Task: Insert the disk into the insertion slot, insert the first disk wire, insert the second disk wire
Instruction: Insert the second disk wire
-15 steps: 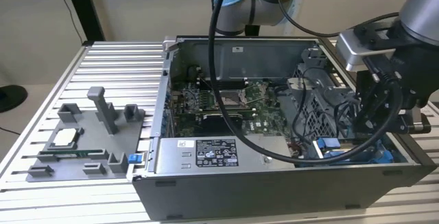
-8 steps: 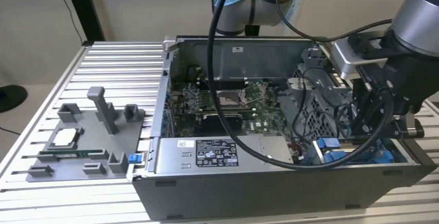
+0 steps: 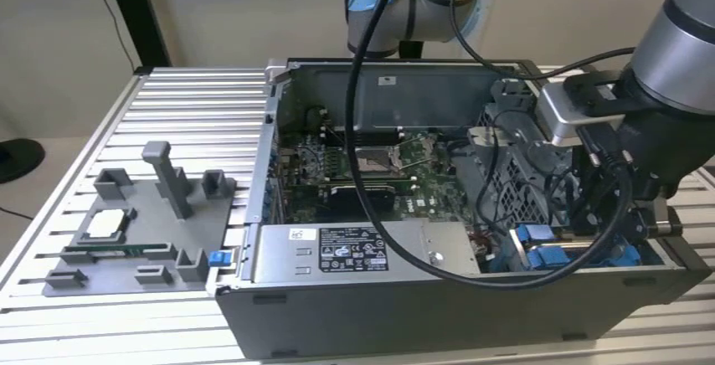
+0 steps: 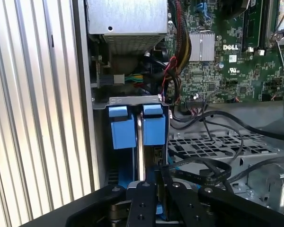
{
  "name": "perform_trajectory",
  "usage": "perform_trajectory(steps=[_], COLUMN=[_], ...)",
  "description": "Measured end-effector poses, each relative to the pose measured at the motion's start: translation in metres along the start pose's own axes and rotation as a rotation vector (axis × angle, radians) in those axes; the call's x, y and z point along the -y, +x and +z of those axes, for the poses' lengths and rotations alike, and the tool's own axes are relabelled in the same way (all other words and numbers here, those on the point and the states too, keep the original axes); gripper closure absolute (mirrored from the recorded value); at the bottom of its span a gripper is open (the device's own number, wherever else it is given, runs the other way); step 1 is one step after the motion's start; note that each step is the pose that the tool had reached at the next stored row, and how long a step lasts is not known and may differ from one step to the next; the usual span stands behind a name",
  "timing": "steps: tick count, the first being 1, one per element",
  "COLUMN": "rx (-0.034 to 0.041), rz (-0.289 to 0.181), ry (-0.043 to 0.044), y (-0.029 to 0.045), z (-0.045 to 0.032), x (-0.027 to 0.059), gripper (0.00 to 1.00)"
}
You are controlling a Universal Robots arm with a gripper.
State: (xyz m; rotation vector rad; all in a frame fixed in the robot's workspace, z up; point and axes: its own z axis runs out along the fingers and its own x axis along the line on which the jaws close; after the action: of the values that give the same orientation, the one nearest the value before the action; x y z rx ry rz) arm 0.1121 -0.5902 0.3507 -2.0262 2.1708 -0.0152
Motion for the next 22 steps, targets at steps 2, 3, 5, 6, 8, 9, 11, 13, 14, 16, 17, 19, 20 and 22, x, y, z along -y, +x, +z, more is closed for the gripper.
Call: perform_trajectory(steps=[2, 3, 5, 6, 8, 9, 11, 13, 14, 16, 17, 19, 20, 22], rx=[0.0, 0.0, 0.0004, 0.0007, 0.0008, 0.001, 0.0016, 0.0023, 0.0024, 0.0023, 0.0024, 0.0025, 0.0024, 0.0024], rz=[0.0, 0.0, -0.001, -0.002, -0.006, -0.008, -0.013, -0.019, -0.02, -0.02, -0.021, -0.02, -0.02, -0.021], ry=[0.0, 0.0, 0.0, -0.0002, -0.0007, -0.0011, -0.0018, -0.0024, -0.0025, -0.0026, -0.0026, -0.0026, -0.0026, -0.0027], y=[0.0, 0.0, -0.0001, -0.0003, -0.0007, -0.0009, -0.0014, -0.0016, -0.0016, -0.0017, -0.0019, -0.0026, -0.003, -0.0035], z=[0.0, 0.0, 0.0002, 0.0004, 0.0005, 0.0006, 0.0008, 0.0009, 0.0009, 0.0008, 0.0009, 0.001, 0.0011, 0.0013], x=[0.0001, 0.0001, 0.0003, 0.0008, 0.0025, 0.0032, 0.0036, 0.0036, 0.0036, 0.0036, 0.0036, 0.0036, 0.0036, 0.0038], gripper=[1.0, 1.0, 1.0, 1.0, 1.0, 1.0, 1.0, 1.0, 1.0, 1.0, 1.0, 1.0, 1.0, 1.0])
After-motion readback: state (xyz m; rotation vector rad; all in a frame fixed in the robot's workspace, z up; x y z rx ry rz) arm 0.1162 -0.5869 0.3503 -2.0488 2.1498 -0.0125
